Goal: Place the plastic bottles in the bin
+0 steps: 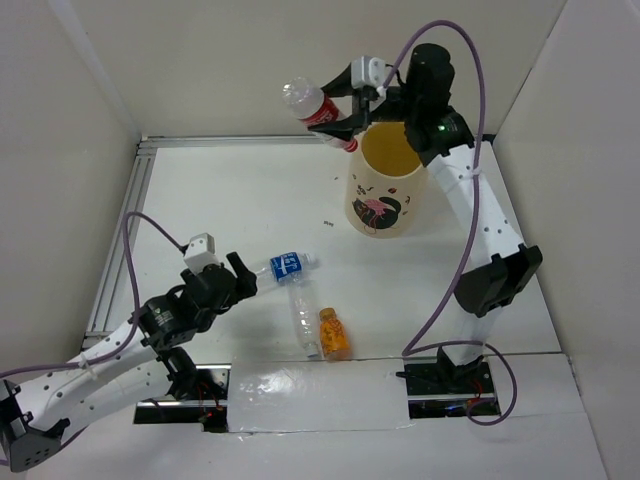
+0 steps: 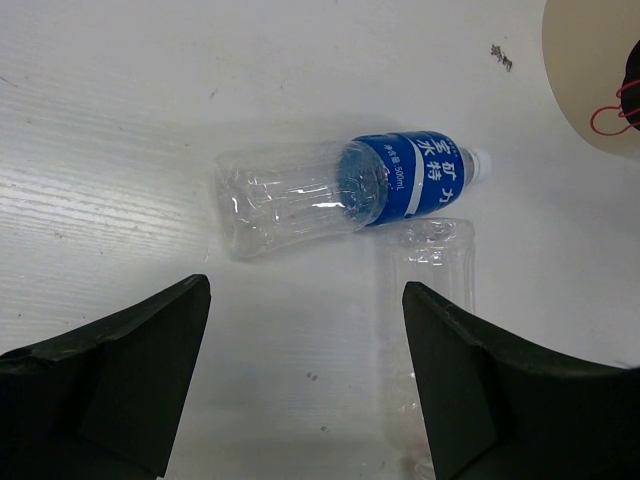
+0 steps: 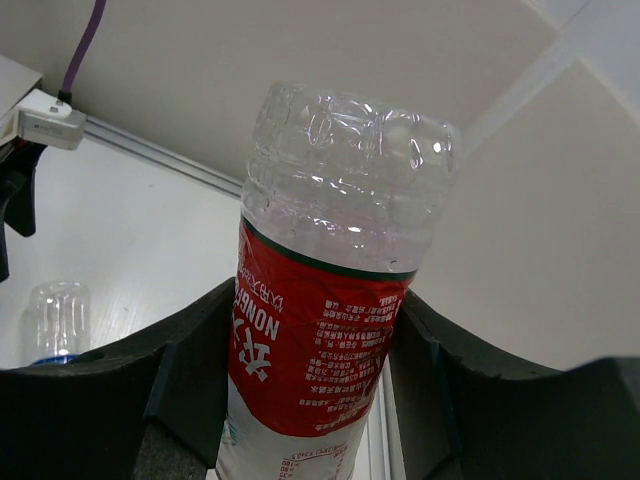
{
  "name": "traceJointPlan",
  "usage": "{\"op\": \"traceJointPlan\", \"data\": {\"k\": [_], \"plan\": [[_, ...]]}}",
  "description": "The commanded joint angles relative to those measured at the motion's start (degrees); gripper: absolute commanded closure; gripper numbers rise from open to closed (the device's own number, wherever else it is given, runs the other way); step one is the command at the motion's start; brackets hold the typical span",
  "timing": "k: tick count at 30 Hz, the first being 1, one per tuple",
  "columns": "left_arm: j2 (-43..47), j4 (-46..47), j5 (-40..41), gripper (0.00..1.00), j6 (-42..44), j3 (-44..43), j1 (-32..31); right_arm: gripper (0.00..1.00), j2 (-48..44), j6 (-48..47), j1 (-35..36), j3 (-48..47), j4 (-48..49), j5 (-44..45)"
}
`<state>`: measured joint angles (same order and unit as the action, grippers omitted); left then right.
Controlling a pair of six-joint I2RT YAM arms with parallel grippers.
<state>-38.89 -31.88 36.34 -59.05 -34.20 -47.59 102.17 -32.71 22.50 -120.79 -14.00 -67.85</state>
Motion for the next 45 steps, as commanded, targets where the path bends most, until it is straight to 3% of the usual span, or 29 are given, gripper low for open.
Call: {"op": "traceJointPlan", "data": {"k": [1, 6, 10, 13, 14, 15, 17, 18, 19, 22, 26, 29, 32, 33, 35, 36, 38, 41, 45], "plan": [[-0.22, 2.61, -0.30, 0.10, 1.30, -3.07, 0.13, 0.67, -1.62, 1.16, -4.11, -0.50, 1.70, -6.49], [-0.74, 3.14, -0.83, 0.10, 2.53, -3.60, 0.13, 0.67, -1.62, -7.43, -11.59, 0.29, -7.84, -11.42], [-2.41, 3.14, -0.83, 0.08, 3.67, -4.13, 0.13, 0.64, -2.76, -14.12, -17.65, 5.37, -9.46, -13.27], [-4.51, 6.12, -1.44, 0.07, 6.47, -4.13, 0.13, 0.50, -2.24, -19.56, -19.95, 6.71, -14.80, -14.23], [-5.31, 7.00, -2.05, 0.07, 7.53, -4.65, 0.13, 0.41, -1.46, -21.15, -21.17, 6.71, -16.74, -15.54], [-6.10, 9.09, -2.06, 0.06, 8.85, -5.44, 0.13, 0.25, -1.45, -22.30, -21.79, 6.71, -18.42, -16.08], [-9.42, 12.09, -3.90, 0.03, 15.60, -6.84, 0.13, 0.17, -0.74, -25.82, -22.49, 7.41, -22.55, -16.78], [-10.75, 13.06, -4.60, 0.01, 18.06, -7.63, 0.13, 0.05, -0.74, -25.83, -23.11, 7.41, -23.09, -16.78], [-11.98, 15.94, -7.57, 0.01, 25.66, -8.34, 0.13, 0.00, -1.27, -25.83, -23.12, 8.20, -23.09, -17.48], [-16.99, 20.35, -16.01, 0.00, 40.17, -11.06, 0.75, 0.00, -3.72, -25.83, -23.12, 8.82, -23.70, -18.10], [-24.11, 21.68, -29.02, 0.00, 53.29, -16.06, 5.57, 0.00, -6.71, -25.83, -23.64, 8.82, -26.86, -20.12], [-32.62, 19.85, -34.99, 0.01, 59.89, -19.84, 8.30, 0.06, -11.00, -23.91, -24.17, 12.93, -28.28, -20.12], [-42.88, 15.36, -36.68, 0.06, 64.65, -26.26, 8.83, 0.31, -16.19, -23.28, -25.40, 19.42, -30.64, -19.60], [-45.37, 14.66, -36.69, 0.06, 65.37, -28.62, 8.83, 0.44, -17.61, -23.28, -26.10, 21.54, -30.65, -18.99], [-49.94, 11.76, -36.69, 0.10, 67.56, -31.01, 8.83, 0.48, -21.72, -23.28, -26.98, 27.24, -31.43, -17.41], [-51.96, 10.53, -36.69, 0.12, 67.57, -33.19, 9.44, 0.46, -23.06, -23.28, -28.55, 28.93, -31.44, -16.70], [-56.19, 7.19, -39.31, 0.13, 68.45, -34.88, 9.45, 0.21, -25.17, -23.27, -29.79, 31.31, -33.27, -15.04], [-59.96, 4.65, -40.03, 0.13, 69.07, -36.20, 9.45, 0.02, -30.25, -27.73, -30.32, 36.39, -37.05, -11.00], [-63.49, 2.36, -37.75, 0.15, 69.59, -36.82, 8.40, 0.00, -35.18, -28.91, -30.85, 42.98, -34.62, -9.23]]}}
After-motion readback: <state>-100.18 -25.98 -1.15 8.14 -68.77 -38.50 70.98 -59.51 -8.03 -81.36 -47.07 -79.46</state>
